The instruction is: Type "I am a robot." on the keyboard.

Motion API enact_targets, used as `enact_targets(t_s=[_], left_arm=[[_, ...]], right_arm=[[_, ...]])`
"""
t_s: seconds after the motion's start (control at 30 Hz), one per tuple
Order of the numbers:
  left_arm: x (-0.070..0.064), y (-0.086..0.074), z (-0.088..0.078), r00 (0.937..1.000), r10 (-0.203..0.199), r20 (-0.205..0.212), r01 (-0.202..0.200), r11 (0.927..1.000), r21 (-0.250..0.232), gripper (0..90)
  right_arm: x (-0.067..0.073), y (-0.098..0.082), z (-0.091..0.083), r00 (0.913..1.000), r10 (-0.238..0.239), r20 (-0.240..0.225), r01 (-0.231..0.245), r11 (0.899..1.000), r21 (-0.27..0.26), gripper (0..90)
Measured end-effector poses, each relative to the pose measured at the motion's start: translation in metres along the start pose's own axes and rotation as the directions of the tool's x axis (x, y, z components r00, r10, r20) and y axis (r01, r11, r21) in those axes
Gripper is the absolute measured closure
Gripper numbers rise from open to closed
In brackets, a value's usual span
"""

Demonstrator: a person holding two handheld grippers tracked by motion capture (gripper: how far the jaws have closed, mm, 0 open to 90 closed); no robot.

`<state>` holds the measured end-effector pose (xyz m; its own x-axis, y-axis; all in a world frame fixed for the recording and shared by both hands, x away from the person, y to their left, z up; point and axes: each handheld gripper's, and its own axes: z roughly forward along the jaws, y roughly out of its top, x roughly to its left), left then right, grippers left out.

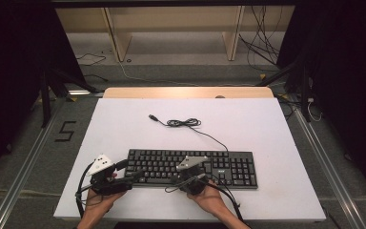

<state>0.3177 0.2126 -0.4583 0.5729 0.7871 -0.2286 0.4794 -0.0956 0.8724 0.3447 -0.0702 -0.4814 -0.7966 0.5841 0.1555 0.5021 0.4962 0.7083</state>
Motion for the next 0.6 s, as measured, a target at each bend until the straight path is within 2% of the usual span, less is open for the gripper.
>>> enact_targets(t_s=[0.23,0.33,0.4,0.5,0.6], left_arm=[[0.001,0.0,0.001,1.0,0.001,-0.003,-0.001,1.0,0.003,26.4],[0.001,0.0,0.002,1.0,-0.001,-0.005,0.001,1.0,0.005,26.4],[0.002,-0.001,0.002,1.0,0.0,-0.006,0.0,1.0,0.006,26.7],[0.006,-0.002,0.007,0.9998,-0.008,-0.017,0.008,0.9998,0.02,27.2],[0.006,-0.002,0.009,0.9997,-0.012,-0.023,0.013,0.9995,0.029,29.5]], right_arm=[[-0.001,0.0,0.0,1.0,0.001,-0.002,-0.001,1.0,0.001,90.0],[-0.001,0.001,-0.001,0.9998,0.017,-0.006,-0.017,1.0,-0.001,89.2],[-0.003,0.001,-0.003,0.9992,0.038,-0.015,-0.038,0.999,-0.009,81.5],[-0.007,0.003,-0.008,0.9978,0.063,-0.023,-0.064,0.997,-0.04,77.6],[-0.009,0.004,-0.013,0.9968,0.072,-0.035,-0.074,0.995,-0.067,69.8]])
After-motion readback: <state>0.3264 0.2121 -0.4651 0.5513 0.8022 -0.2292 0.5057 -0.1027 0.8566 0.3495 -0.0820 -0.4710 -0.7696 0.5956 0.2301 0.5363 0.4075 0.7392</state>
